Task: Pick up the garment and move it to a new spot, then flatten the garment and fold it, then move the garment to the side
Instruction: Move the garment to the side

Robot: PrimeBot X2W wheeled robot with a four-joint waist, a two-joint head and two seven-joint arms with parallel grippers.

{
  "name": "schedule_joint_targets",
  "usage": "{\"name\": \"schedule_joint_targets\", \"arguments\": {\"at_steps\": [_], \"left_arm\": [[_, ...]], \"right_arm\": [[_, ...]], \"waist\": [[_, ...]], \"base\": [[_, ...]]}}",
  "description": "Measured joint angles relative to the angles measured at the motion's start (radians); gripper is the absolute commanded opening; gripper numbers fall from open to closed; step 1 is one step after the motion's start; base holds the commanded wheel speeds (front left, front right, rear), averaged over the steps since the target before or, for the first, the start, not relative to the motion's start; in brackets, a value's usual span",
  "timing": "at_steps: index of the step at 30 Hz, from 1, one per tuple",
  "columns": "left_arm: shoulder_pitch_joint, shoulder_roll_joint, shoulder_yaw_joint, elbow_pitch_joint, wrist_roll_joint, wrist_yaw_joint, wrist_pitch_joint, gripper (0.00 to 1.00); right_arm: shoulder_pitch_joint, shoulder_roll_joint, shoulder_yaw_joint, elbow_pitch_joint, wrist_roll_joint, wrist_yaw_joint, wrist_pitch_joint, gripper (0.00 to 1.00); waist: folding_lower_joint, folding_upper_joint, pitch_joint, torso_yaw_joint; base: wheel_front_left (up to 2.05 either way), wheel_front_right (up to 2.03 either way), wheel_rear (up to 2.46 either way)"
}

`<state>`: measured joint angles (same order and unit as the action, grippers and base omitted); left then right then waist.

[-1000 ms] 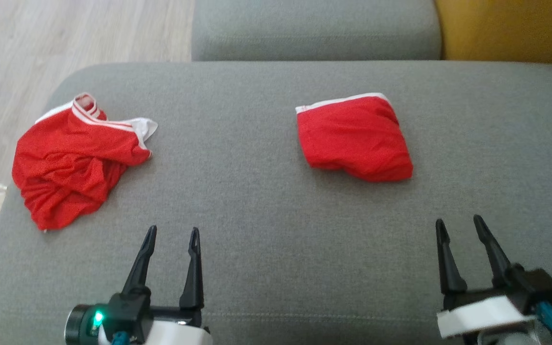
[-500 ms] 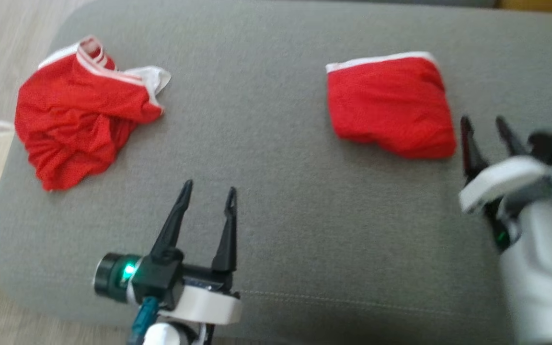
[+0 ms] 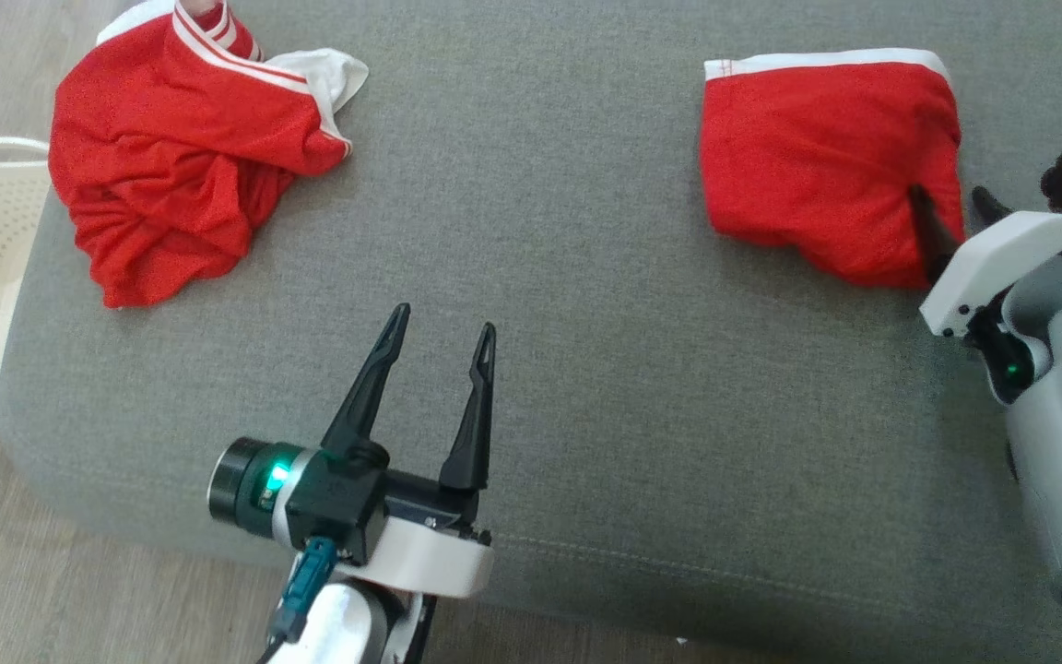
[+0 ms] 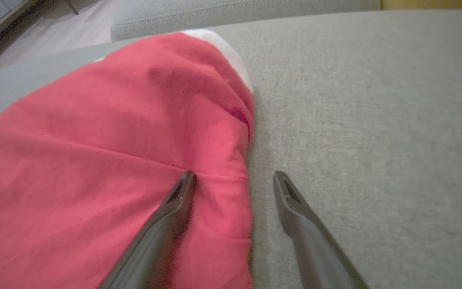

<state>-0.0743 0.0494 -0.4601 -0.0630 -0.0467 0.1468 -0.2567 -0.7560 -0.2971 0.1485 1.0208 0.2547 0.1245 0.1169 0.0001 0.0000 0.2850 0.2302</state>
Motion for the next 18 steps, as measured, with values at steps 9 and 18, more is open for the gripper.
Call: {"name": "schedule_joint_targets", "arguments": {"at_steps": [9,18], "left_arm": [[-0.023,-0.001,-0.003,-0.003,0.0,0.004,0.0,1.0],[-0.06,0.0,0.017,-0.016,0.011,-0.007,0.0,1.0]], "right_arm": [[-0.038,-0.017,0.132,-0.005,0.124,0.0,0.024,0.0],[-0.044,-0.106,0.224,-0.094,0.216,0.0,0.011,0.0]], "waist": [[0.0,0.0,0.032,-0.026],[0.0,0.0,0.068,-0.154]], "base": [[0.0,0.0,0.0],[0.0,0.0,0.0]]}}
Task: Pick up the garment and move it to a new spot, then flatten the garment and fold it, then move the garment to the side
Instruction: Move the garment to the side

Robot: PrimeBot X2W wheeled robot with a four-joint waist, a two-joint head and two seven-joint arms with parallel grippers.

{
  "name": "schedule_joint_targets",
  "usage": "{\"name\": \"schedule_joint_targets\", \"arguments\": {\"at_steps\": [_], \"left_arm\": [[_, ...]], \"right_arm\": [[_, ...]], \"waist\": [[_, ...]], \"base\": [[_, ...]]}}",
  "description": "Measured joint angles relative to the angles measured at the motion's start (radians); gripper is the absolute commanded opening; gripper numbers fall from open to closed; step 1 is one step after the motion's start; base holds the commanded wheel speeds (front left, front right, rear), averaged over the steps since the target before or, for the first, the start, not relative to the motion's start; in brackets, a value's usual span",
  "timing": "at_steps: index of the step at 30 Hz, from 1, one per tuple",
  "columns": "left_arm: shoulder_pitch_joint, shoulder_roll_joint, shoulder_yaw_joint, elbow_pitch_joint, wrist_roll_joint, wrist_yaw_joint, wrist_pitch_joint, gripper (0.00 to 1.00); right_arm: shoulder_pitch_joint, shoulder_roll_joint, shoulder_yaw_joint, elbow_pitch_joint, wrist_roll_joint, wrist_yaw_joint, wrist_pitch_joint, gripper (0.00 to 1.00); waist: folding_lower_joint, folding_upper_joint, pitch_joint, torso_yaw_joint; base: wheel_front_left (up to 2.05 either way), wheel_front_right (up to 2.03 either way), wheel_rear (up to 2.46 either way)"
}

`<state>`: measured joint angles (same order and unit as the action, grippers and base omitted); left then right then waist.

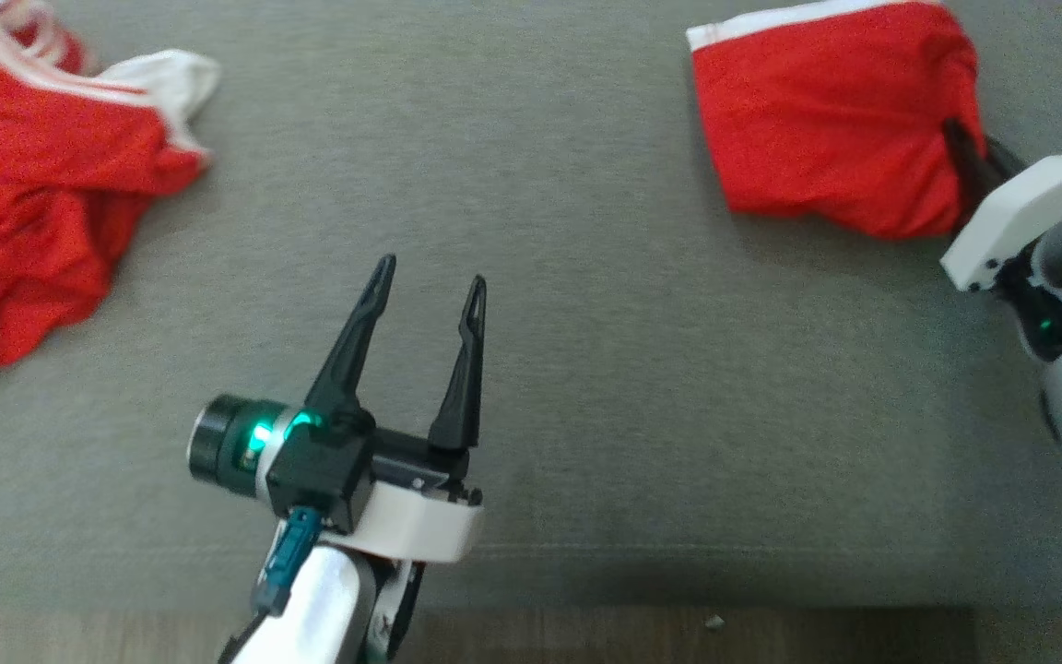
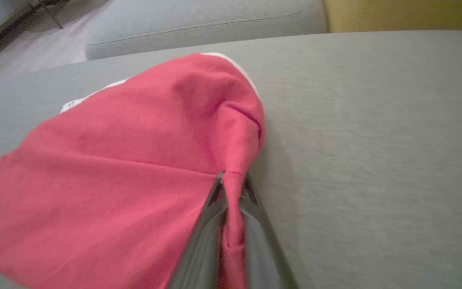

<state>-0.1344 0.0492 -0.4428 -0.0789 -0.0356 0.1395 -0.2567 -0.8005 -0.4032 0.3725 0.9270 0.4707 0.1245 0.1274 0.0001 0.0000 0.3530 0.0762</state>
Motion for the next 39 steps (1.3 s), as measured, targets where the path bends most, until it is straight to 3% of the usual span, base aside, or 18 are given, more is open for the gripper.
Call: {"name": "schedule_joint_targets", "arguments": {"at_steps": [13,30,31,32,39], "left_arm": [[-0.092,0.037,0.017,-0.021,0.027,-0.036,0.0,1.0],[-0.172,0.078,-0.008,-0.039,0.043,-0.043,0.0,1.0],[-0.174,0.079,-0.012,-0.038,0.043,-0.042,0.0,1.0],[-0.177,0.08,-0.015,-0.038,0.043,-0.041,0.0,1.0],[-0.178,0.081,-0.032,-0.037,0.041,-0.024,0.0,1.0]], "right_arm": [[-0.014,-0.083,0.003,-0.119,0.045,0.0,-0.073,0.0],[-0.089,-0.106,-0.163,-0.151,-0.13,0.0,-0.193,0.0],[-0.089,-0.105,-0.177,-0.15,-0.149,0.0,-0.195,0.39],[-0.089,-0.104,-0.192,-0.148,-0.173,0.0,-0.201,1.0],[-0.089,-0.056,-0.41,-0.166,-0.488,0.0,-0.301,1.0]], "waist": [[0.0,0.0,0.106,-0.222],[0.0001,0.0,0.263,-0.334],[0.0001,0.0,0.263,-0.337],[0.0001,0.0,0.261,-0.339],[-0.0001,0.0,0.223,-0.319]], "base": [[0.0,0.0,0.0],[0.0,0.0,0.0],[0.0,0.0,0.0],[0.0,0.0,0.0],[0.0,0.0,0.0]]}}
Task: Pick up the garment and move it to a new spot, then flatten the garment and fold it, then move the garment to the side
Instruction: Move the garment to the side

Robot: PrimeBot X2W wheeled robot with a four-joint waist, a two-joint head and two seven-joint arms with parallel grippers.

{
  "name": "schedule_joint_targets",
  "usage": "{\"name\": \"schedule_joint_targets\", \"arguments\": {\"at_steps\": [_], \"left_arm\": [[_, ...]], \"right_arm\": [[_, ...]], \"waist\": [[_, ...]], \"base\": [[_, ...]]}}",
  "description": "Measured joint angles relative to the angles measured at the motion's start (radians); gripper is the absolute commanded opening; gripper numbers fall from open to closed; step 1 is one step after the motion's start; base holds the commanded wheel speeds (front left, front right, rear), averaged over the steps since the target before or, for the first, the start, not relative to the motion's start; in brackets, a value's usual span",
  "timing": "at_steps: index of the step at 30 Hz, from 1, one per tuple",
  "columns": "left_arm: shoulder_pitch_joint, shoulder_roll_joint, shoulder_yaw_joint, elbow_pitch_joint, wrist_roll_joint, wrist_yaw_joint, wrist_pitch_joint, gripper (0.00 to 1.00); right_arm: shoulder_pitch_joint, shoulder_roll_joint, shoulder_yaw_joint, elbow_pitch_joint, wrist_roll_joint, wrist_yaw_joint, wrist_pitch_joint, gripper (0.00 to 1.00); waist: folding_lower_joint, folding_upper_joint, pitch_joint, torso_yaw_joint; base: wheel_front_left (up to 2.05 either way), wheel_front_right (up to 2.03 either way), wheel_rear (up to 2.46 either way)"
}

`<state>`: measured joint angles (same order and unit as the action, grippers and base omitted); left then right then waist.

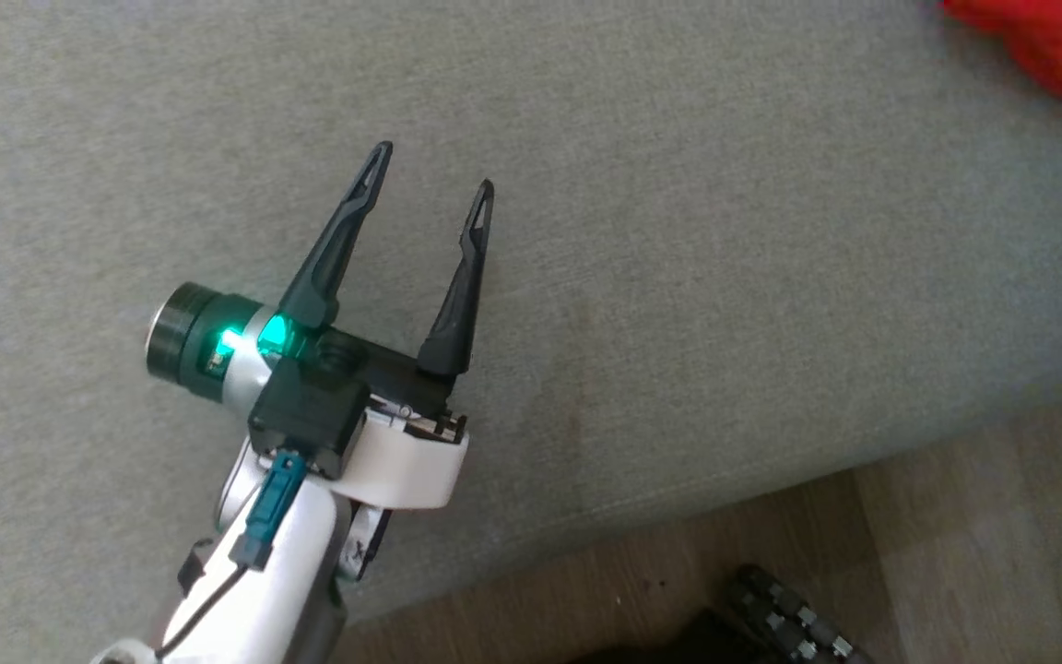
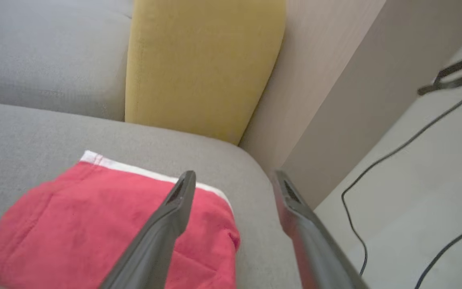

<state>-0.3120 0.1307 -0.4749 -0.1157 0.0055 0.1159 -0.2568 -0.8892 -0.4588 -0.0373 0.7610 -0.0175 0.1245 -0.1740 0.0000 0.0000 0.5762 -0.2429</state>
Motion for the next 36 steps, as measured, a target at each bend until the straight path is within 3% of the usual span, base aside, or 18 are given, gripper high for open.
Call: {"name": "schedule_joint_targets", "arguments": {"at_steps": [3,6,12,18,25,36], "left_arm": [[0.001,-0.003,-0.005,0.004,-0.001,0.009,0.0,1.0],[0.008,-0.01,-0.006,0.011,-0.016,0.018,0.0,1.0],[0.09,-0.031,0.007,0.05,-0.044,0.045,0.0,1.0],[0.203,-0.052,0.076,0.077,-0.102,0.062,0.0,1.0],[0.309,-0.058,0.167,0.083,-0.103,0.059,0.0,1.0],[0.451,-0.061,0.239,0.019,-0.076,-0.02,0.0,1.0]], "right_arm": [[0.011,0.064,-0.059,-0.064,-0.105,0.0,-0.034,1.0],[0.054,0.15,-0.059,-0.112,-0.14,0.0,-0.055,1.0],[0.234,0.273,0.035,-0.111,-0.066,0.0,-0.074,1.0],[0.401,0.329,0.141,-0.195,0.039,0.0,-0.077,1.0],[0.646,0.37,0.125,-0.425,0.058,0.0,-0.077,1.0],[0.902,0.4,0.14,-0.583,0.058,0.0,-0.077,1.0]], "waist": [[0.0,0.0,-0.024,0.023],[0.0,0.0001,-0.058,0.056],[0.0,0.0,-0.158,0.134],[-0.0001,0.0001,-0.285,0.216],[-0.0001,0.0001,-0.429,0.286],[-0.0001,0.0001,-0.575,0.31]], "base": [[0.0,0.0,0.0],[0.0,0.0,0.0],[0.0,0.0,0.0],[0.0,0.0,0.0],[0.0,0.0,0.0],[0.0,0.0,0.0]]}}
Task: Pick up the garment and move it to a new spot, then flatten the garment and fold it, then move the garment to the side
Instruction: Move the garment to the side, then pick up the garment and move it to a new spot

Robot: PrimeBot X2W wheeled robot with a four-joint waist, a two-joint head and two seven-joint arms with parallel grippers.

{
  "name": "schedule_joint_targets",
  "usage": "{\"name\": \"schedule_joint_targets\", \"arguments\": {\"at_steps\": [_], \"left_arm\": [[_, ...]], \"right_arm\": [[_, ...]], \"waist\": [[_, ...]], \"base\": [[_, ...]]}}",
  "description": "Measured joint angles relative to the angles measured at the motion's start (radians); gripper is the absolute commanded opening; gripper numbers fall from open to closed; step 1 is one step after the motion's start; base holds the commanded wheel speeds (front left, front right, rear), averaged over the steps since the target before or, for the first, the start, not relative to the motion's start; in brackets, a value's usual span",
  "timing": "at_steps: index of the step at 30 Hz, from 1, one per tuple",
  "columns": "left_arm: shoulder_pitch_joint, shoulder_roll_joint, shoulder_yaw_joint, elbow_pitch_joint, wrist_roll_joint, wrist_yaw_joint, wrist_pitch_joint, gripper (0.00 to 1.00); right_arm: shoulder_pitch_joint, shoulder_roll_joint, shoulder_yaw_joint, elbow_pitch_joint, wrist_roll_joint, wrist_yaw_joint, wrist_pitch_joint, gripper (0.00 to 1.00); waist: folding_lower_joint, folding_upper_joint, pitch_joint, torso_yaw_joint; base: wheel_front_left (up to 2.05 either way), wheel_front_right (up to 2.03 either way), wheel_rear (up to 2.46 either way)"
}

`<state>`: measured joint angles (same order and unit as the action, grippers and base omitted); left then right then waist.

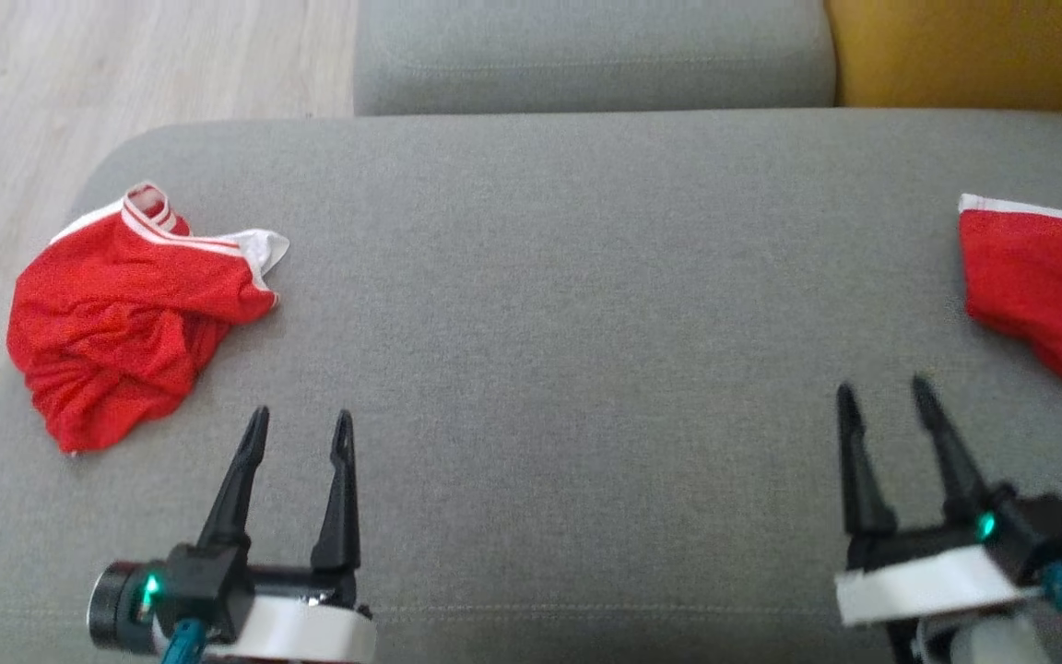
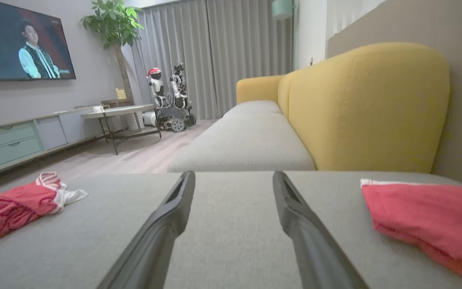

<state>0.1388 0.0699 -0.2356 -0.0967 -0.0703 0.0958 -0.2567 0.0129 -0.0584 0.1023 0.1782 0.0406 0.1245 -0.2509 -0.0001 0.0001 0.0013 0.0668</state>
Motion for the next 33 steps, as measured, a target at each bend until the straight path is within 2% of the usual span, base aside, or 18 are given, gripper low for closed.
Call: {"name": "schedule_joint_targets", "arguments": {"at_steps": [4,11,33], "left_arm": [[0.033,-0.005,0.019,-0.002,-0.001,-0.018,0.0,1.0],[0.043,-0.009,0.024,0.001,0.009,-0.042,0.0,1.0],[0.044,-0.012,0.029,0.023,0.025,-0.044,0.0,1.0]], "right_arm": [[0.062,0.009,0.007,0.005,0.003,0.0,0.0,1.0],[0.068,0.009,0.019,0.005,0.009,0.0,0.0,1.0],[0.072,0.01,0.032,0.005,0.028,0.0,0.0,1.0]], "waist": [[0.0,0.0,-0.022,-0.007],[0.0,0.0,-0.042,-0.01],[0.0,0.0,-0.052,-0.012]], "base": [[0.0,0.0,0.0],[0.0,0.0,0.0],[0.0,0.0,0.0]]}}
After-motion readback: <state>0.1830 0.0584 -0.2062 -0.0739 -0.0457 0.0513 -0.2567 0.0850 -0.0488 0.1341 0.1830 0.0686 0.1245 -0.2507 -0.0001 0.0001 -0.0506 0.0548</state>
